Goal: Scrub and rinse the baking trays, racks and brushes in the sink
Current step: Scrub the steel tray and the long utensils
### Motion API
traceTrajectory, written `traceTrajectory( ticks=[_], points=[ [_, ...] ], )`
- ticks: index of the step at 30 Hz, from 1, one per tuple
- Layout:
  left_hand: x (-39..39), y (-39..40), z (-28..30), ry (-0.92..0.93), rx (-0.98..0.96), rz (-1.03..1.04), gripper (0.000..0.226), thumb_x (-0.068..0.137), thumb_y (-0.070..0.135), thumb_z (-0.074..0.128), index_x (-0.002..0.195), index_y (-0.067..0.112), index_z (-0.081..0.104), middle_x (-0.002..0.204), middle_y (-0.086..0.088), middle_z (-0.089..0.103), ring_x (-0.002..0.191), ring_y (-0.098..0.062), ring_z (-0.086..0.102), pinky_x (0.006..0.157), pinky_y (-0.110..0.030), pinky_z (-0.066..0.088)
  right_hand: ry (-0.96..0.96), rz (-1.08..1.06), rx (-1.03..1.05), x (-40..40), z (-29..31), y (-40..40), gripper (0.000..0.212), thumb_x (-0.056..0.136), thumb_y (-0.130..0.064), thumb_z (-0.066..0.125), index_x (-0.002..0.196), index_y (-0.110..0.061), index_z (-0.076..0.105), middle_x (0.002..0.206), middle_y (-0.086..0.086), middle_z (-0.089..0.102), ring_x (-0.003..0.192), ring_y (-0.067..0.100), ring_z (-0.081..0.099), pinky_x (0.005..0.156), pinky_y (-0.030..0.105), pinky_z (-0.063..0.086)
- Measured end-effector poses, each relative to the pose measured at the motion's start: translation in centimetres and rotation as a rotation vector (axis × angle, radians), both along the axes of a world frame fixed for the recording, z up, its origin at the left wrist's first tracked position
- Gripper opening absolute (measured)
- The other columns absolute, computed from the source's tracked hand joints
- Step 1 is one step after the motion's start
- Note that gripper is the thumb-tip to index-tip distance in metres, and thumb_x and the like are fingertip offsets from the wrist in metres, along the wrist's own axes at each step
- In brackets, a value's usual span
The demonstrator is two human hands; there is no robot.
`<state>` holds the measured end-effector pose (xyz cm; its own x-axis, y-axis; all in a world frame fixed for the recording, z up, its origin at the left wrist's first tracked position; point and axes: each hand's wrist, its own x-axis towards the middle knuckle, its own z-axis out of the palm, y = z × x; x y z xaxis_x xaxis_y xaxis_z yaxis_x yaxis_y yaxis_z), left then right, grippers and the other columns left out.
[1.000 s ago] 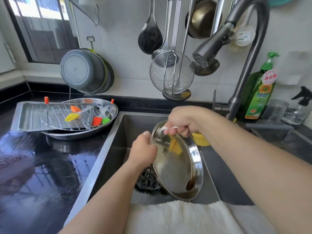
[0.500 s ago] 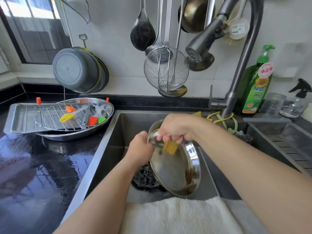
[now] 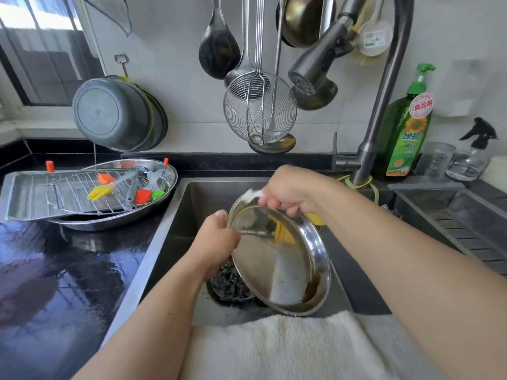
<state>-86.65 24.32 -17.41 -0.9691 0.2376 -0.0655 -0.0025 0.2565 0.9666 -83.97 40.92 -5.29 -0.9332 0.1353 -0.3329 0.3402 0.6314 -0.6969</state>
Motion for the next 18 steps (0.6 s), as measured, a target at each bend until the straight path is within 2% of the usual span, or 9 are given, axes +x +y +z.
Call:
traceTrajectory(
  ticks=[2, 3, 5, 7, 10, 14, 16, 17, 18],
  points=[
    [-0.2, -0.5, 0.2, -0.055, 0.04, 0.032, 0.033, 0.071, -0.017, 0.05, 0.077, 0.014, 0.042, 0.071, -0.006, 0.046, 0.062, -0.02, 0.046, 0.05, -0.028, 0.034, -0.086, 0.163, -0.041, 1.1, -0.2, 0.1, 0.024, 0.102, -0.011, 0.049, 0.107, 0.002, 0.069, 0.067, 0.002, 0.053, 0.045, 0.009, 0.026, 0.043, 0.022, 0.022],
    [-0.1, -0.6, 0.4, -0.072, 0.059, 0.045, 0.033, 0.07, -0.018, 0.049, 0.077, 0.014, 0.042, 0.07, -0.007, 0.046, 0.059, -0.019, 0.047, 0.049, -0.026, 0.034, -0.096, 0.193, 0.01, 1.4, -0.6, 0.5, 0.024, 0.102, -0.014, 0.051, 0.106, -0.001, 0.07, 0.064, 0.001, 0.053, 0.044, 0.01, 0.027, 0.043, 0.022, 0.023],
    [0.1, -0.8, 0.9, -0.113, 0.069, 0.078, 0.036, 0.071, -0.022, 0.045, 0.071, 0.013, 0.038, 0.063, -0.006, 0.043, 0.043, -0.013, 0.043, 0.039, -0.022, 0.031, -0.057, 0.134, 0.181, 1.9, -1.6, 1.9, 0.022, 0.098, -0.015, 0.054, 0.099, -0.002, 0.073, 0.063, 0.001, 0.058, 0.046, 0.015, 0.032, 0.045, 0.023, 0.025],
    [0.1, -0.8, 1.1, -0.18, 0.072, 0.12, 0.039, 0.07, -0.024, 0.042, 0.067, 0.014, 0.034, 0.06, -0.005, 0.041, 0.038, -0.013, 0.039, 0.036, -0.021, 0.027, 0.006, 0.071, 0.218, 2.9, -3.0, 2.9, 0.024, 0.097, -0.017, 0.055, 0.086, -0.001, 0.069, 0.065, 0.002, 0.058, 0.049, 0.018, 0.035, 0.047, 0.024, 0.028],
    [-0.6, -1.2, 0.6, -0.254, 0.067, 0.171, 0.037, 0.069, -0.021, 0.042, 0.07, 0.016, 0.036, 0.07, -0.009, 0.041, 0.05, -0.019, 0.038, 0.042, -0.024, 0.027, 0.16, 0.06, 0.099, 4.6, -5.8, 2.6, 0.035, 0.102, -0.022, 0.049, 0.068, -0.013, 0.046, 0.059, -0.001, 0.038, 0.056, 0.017, 0.029, 0.055, 0.031, 0.025],
    [-1.4, -1.2, -0.3, -0.224, 0.018, 0.236, 0.023, 0.079, -0.012, 0.049, 0.086, 0.009, 0.052, 0.084, -0.017, 0.057, 0.07, -0.029, 0.056, 0.055, -0.036, 0.044, 0.274, 0.09, 0.268, 4.8, -8.6, 2.7, 0.051, 0.106, -0.037, 0.044, 0.059, -0.019, 0.032, 0.055, -0.002, 0.031, 0.055, 0.018, 0.032, 0.056, 0.034, 0.024],
    [-1.5, -1.3, -0.5, -0.13, -0.08, 0.278, 0.016, 0.081, -0.005, 0.051, 0.084, 0.01, 0.048, 0.084, -0.016, 0.059, 0.073, -0.028, 0.057, 0.059, -0.038, 0.044, 0.279, 0.134, 0.355, 4.4, -9.2, 3.5, 0.048, 0.103, -0.033, 0.045, 0.06, -0.016, 0.035, 0.058, 0.001, 0.034, 0.058, 0.022, 0.037, 0.058, 0.035, 0.026],
    [-1.4, -1.3, -0.3, -0.101, -0.113, 0.287, 0.014, 0.082, -0.002, 0.051, 0.085, 0.011, 0.047, 0.085, -0.014, 0.06, 0.075, -0.029, 0.057, 0.06, -0.037, 0.045, 0.295, 0.165, 0.409, 4.2, -9.2, 3.8, 0.042, 0.102, -0.033, 0.044, 0.064, -0.014, 0.045, 0.06, 0.0, 0.04, 0.061, 0.025, 0.044, 0.058, 0.035, 0.032],
    [-1.3, -1.2, -0.2, -0.084, -0.137, 0.282, 0.014, 0.082, -0.002, 0.051, 0.087, 0.011, 0.05, 0.087, -0.012, 0.062, 0.077, -0.031, 0.06, 0.06, -0.036, 0.046, 0.312, 0.208, 0.47, 4.1, -8.9, 3.8, 0.033, 0.102, -0.034, 0.043, 0.078, -0.019, 0.06, 0.068, -0.002, 0.052, 0.068, 0.028, 0.053, 0.059, 0.036, 0.041]
  ],
)
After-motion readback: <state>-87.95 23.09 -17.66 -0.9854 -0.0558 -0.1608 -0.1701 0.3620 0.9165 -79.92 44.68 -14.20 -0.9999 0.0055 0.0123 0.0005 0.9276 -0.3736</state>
